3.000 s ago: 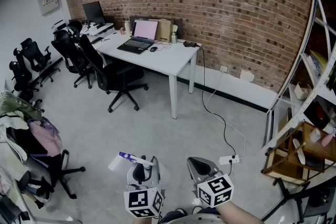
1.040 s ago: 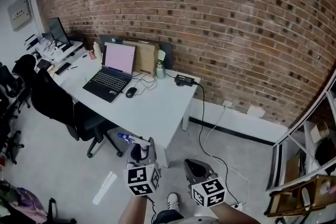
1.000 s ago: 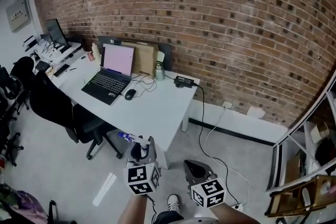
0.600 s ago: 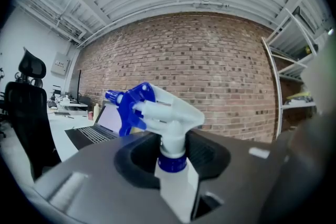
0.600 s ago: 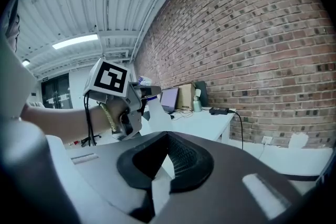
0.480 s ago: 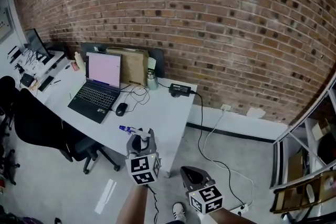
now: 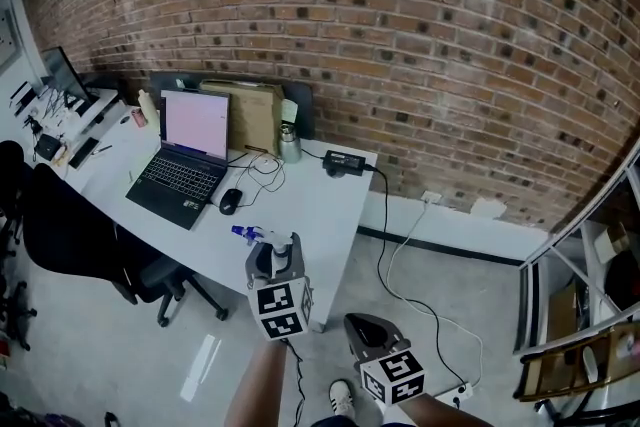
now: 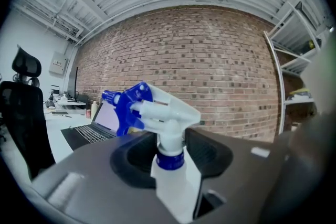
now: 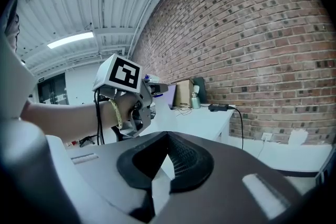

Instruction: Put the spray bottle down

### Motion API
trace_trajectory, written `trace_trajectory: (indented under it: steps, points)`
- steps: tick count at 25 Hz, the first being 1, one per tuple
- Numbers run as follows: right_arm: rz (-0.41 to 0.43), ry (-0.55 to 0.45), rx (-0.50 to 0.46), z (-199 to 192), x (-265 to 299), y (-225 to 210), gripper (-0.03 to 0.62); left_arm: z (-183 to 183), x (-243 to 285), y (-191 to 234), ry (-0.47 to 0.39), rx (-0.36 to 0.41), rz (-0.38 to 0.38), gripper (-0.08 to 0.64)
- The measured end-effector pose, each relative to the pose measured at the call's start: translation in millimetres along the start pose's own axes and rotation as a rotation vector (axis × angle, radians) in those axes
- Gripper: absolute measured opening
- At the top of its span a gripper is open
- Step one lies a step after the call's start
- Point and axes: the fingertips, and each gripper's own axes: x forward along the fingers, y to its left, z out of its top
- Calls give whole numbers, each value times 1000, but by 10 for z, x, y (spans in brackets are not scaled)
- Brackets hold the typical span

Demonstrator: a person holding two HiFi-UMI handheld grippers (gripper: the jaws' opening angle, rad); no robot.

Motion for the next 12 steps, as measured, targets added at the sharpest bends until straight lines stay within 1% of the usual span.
trace_trajectory:
  steps: [3,6,12]
  points:
    - [3,-3,-3,-9,-9,-1,0,-8,16,-61,0,11,-29,208]
    - [4,-4,0,-6,-30,9,0,-17,9,-73,12,31,-28,215]
    - [13,-21,-5,56,-109,46,0,-30,-115,-45,31,31,-12,225]
